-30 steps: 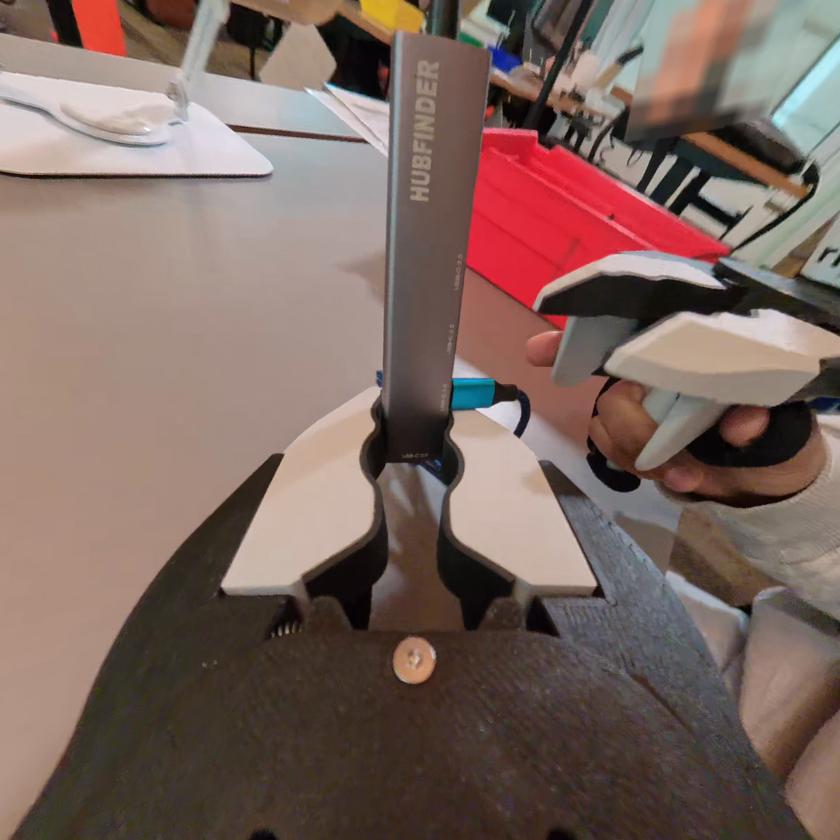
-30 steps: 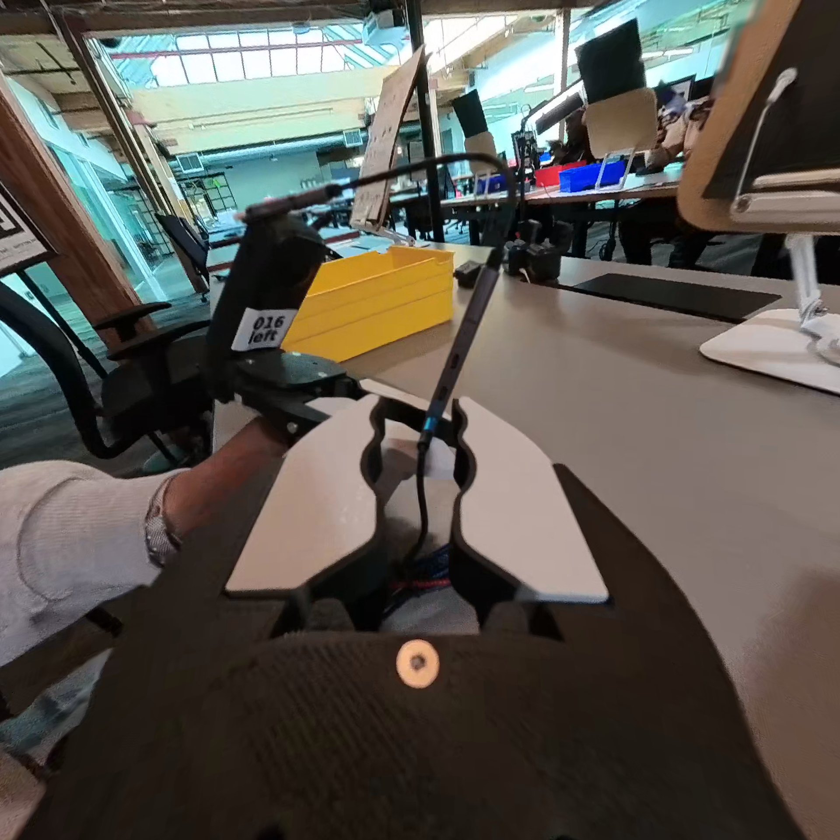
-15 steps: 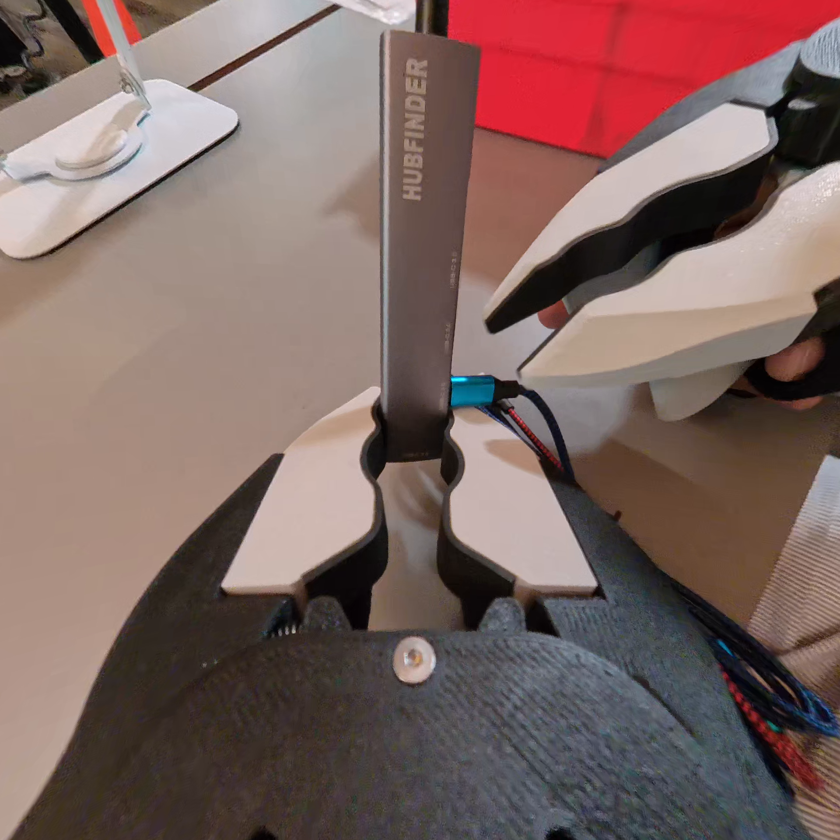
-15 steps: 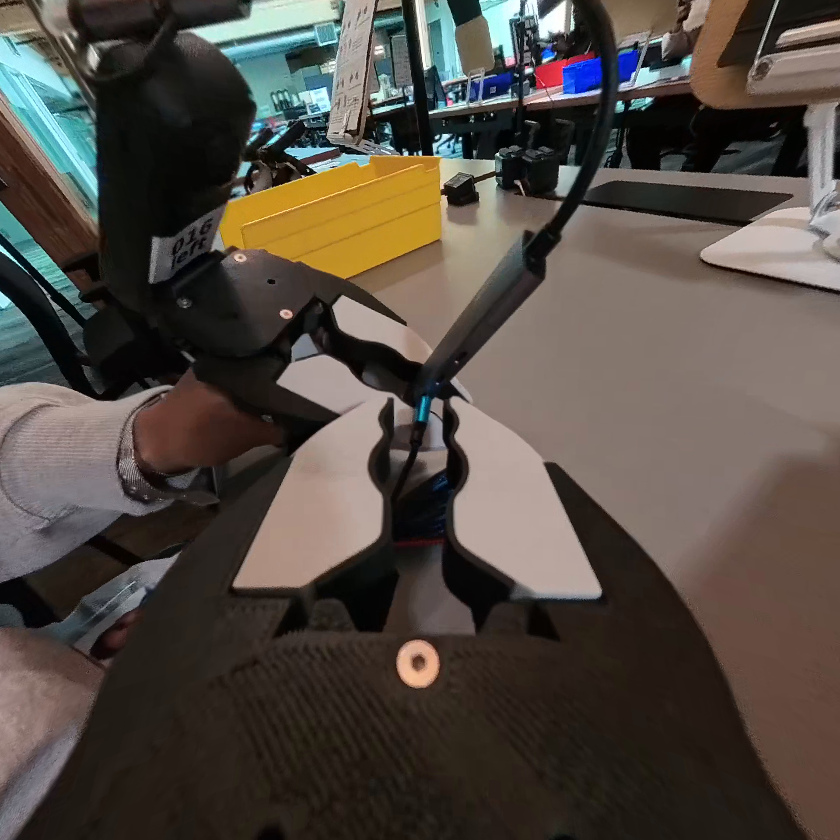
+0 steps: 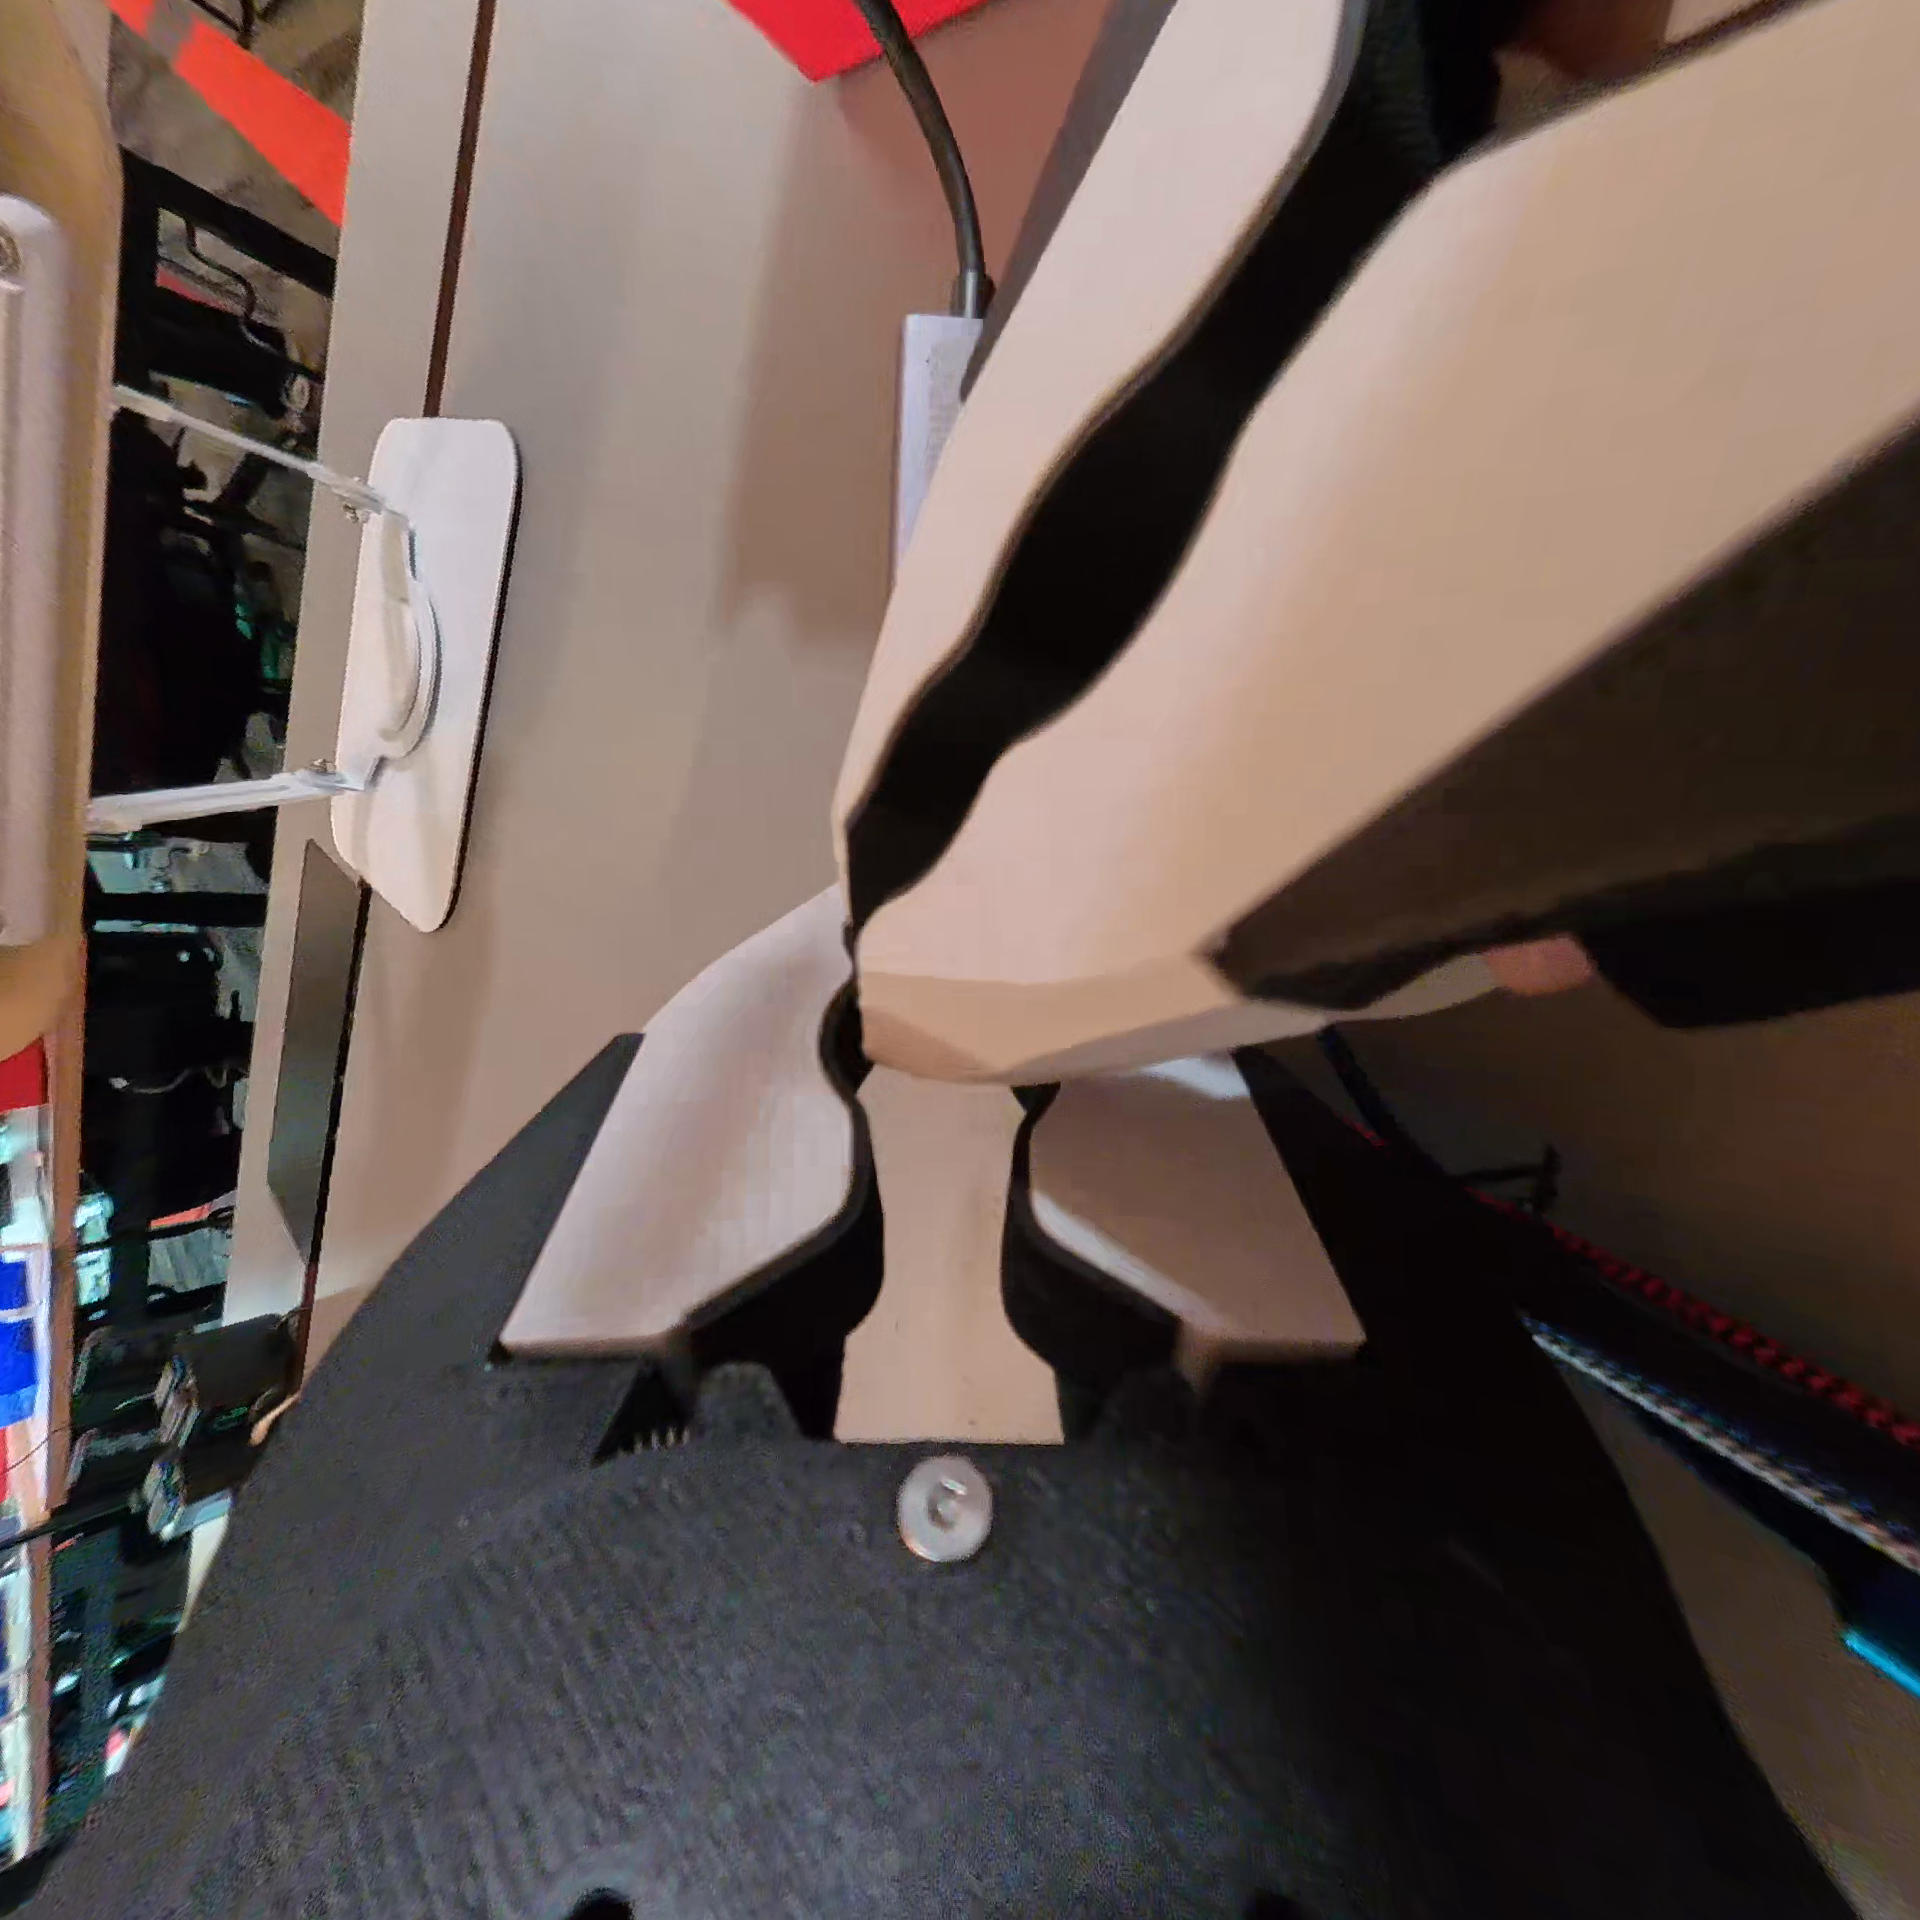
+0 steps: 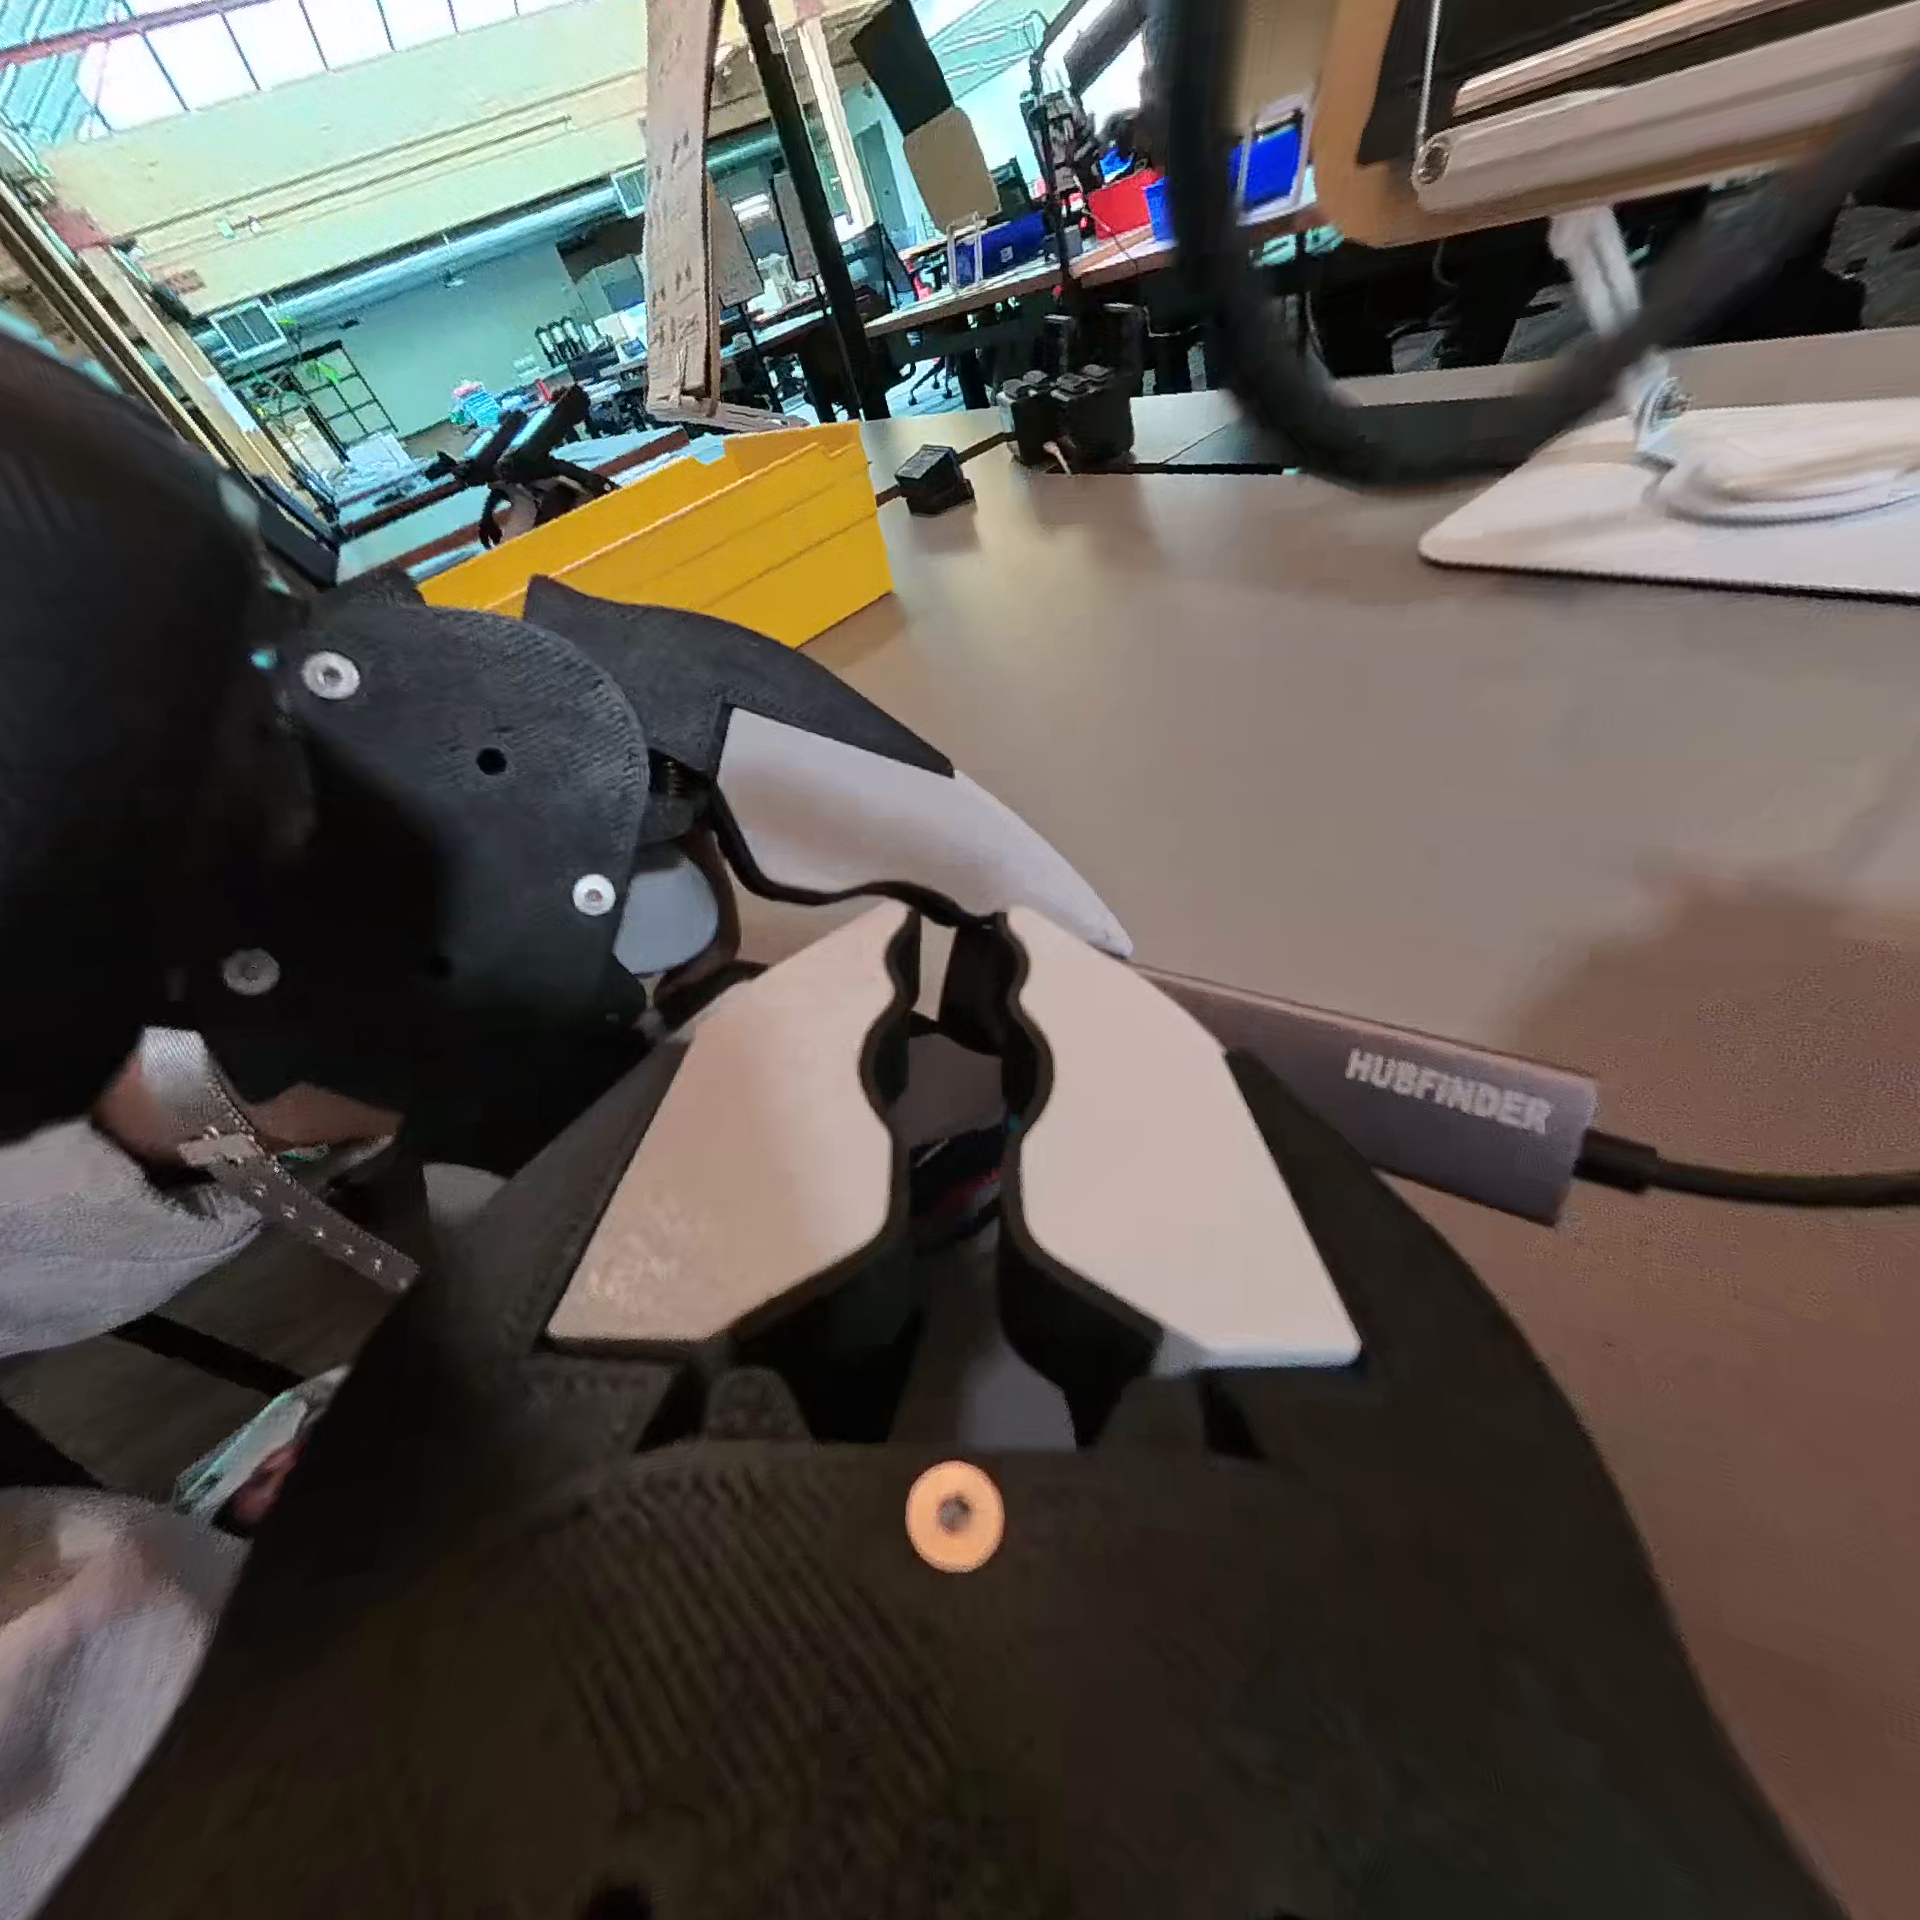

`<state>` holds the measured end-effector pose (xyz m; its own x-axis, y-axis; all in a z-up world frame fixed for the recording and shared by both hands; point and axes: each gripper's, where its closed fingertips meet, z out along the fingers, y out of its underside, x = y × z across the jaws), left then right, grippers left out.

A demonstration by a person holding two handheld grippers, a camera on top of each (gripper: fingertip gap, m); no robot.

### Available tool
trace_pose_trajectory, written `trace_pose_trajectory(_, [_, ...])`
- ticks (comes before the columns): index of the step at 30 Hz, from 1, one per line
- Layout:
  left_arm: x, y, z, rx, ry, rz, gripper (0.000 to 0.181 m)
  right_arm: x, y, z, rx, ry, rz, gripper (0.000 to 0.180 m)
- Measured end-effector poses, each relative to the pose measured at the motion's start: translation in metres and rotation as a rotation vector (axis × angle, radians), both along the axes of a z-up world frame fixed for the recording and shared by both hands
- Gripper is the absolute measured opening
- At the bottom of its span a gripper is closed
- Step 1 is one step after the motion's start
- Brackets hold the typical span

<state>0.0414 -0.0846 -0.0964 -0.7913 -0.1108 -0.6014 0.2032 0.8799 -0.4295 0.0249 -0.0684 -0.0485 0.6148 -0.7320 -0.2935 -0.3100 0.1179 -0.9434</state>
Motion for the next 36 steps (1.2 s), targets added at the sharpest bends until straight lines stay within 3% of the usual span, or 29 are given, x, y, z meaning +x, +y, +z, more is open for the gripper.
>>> trace_pose_trajectory(12, [0.024,0.025,0.023,-0.044,-0.019,0.081,0.023,-0.003,0.006,-0.001,-0.033,-0.015,0.024,0.013])
trace_pose_trajectory(21, [0.018,0.016,0.041,-0.077,-0.157,0.044,0.023,-0.007,0.007,0.012,0.020,-0.090,0.023,0.025])
trace_pose_trajectory(36, [0.021,0.021,0.046,-0.063,-0.222,0.036,0.023,-0.007,0.008,0.015,0.056,-0.096,0.025,0.025])
